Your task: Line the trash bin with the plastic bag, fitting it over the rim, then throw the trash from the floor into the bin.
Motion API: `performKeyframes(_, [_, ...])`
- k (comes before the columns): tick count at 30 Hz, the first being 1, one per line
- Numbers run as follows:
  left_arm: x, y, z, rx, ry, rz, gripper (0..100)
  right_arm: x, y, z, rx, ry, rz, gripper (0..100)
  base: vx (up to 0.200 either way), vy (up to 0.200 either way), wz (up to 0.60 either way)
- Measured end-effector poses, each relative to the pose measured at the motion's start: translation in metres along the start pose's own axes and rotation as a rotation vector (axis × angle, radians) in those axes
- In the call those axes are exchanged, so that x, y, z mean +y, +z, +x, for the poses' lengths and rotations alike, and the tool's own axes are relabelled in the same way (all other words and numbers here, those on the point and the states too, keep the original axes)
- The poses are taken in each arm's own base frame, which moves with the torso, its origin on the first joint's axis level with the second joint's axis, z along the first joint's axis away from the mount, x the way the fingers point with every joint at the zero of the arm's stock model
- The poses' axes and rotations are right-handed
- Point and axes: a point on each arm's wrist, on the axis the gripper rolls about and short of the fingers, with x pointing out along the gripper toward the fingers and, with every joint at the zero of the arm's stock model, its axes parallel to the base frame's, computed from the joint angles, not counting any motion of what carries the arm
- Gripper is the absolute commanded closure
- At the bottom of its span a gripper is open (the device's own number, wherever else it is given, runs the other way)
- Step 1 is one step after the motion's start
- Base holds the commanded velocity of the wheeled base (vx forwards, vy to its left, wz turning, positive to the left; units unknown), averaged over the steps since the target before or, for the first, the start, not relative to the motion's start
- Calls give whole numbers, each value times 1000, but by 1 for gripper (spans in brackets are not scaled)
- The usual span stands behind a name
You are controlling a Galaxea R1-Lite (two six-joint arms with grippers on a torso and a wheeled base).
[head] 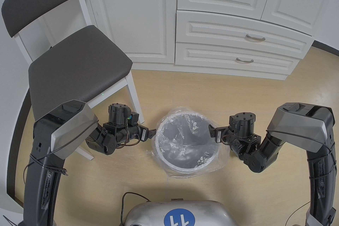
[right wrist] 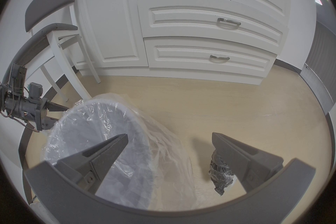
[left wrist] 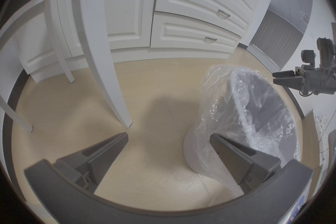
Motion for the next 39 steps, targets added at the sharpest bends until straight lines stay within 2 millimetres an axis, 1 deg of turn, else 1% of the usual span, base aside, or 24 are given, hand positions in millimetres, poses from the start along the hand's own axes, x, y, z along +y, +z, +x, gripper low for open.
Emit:
performKeyframes(7, [2,-14,16,9,5,-23,0,0,-2,0,3,1,-2,0,0,0,0])
performKeyframes(13, [4,-11,17,-13,13,-56,0,1,-2,0,3,3,-2,0,0,0,0])
performKeyframes(17, [9,0,7,-21,20,-60,0,2,-2,0,2,5,-1,0,0,0,0])
performKeyframes(23, [13,25,-25,-1,9,-51,0,3,0,-2,0,8,-1,0,0,0,0])
performKeyframes(26, [11,35,-40,2,2,-48,0,3,1,-3,-2,9,-1,0,0,0,0])
performKeyframes(28, [2,40,-46,2,-9,-42,0,4,2,-5,-3,11,-2,0,0,0,0])
performKeyframes(31, [-23,44,-49,11,-14,-23,0,5,3,-6,-5,13,-1,0,0,0,0])
performKeyframes(33, [-39,45,-49,22,26,-15,0,6,3,-7,-4,15,-3,0,0,0,0])
performKeyframes(36, [-57,43,-46,35,80,-10,0,7,4,-8,-4,18,-4,0,0,0,0])
performKeyframes(39, [-76,35,-38,62,86,4,0,7,4,-9,-3,19,-5,0,0,0,0])
